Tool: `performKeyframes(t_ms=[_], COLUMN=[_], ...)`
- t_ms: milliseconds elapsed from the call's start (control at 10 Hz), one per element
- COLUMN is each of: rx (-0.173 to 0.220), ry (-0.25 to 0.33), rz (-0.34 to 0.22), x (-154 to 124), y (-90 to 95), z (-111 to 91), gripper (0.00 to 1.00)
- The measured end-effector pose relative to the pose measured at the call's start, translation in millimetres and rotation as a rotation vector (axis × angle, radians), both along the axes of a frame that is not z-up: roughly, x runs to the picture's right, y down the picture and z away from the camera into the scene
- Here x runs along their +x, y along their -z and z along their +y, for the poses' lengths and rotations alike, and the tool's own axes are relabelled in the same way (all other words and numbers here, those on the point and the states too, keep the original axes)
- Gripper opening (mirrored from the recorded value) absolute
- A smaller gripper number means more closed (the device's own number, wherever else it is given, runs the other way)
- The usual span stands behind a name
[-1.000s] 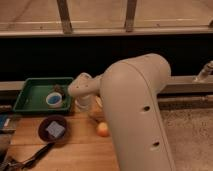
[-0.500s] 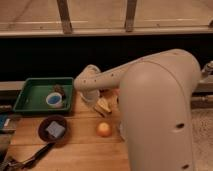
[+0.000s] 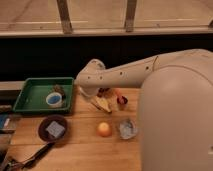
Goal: Place fork in table surface
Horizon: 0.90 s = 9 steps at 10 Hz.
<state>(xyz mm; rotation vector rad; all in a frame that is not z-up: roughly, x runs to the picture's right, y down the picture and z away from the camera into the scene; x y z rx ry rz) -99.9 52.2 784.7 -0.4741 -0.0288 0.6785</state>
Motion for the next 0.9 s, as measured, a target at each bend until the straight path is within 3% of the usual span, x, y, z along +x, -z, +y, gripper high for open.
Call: performKeyframes(t_ms=[400, 700, 900], rx=[0.009, -0.043, -0.11], ry=[-0.002, -0.018, -0.021], rz=[0.002, -0.023, -0.054], x=[6, 5, -7], y=[3.4, -19.9, -49.2], z=[4, 27, 53], gripper=[0.0, 0.0, 0.0])
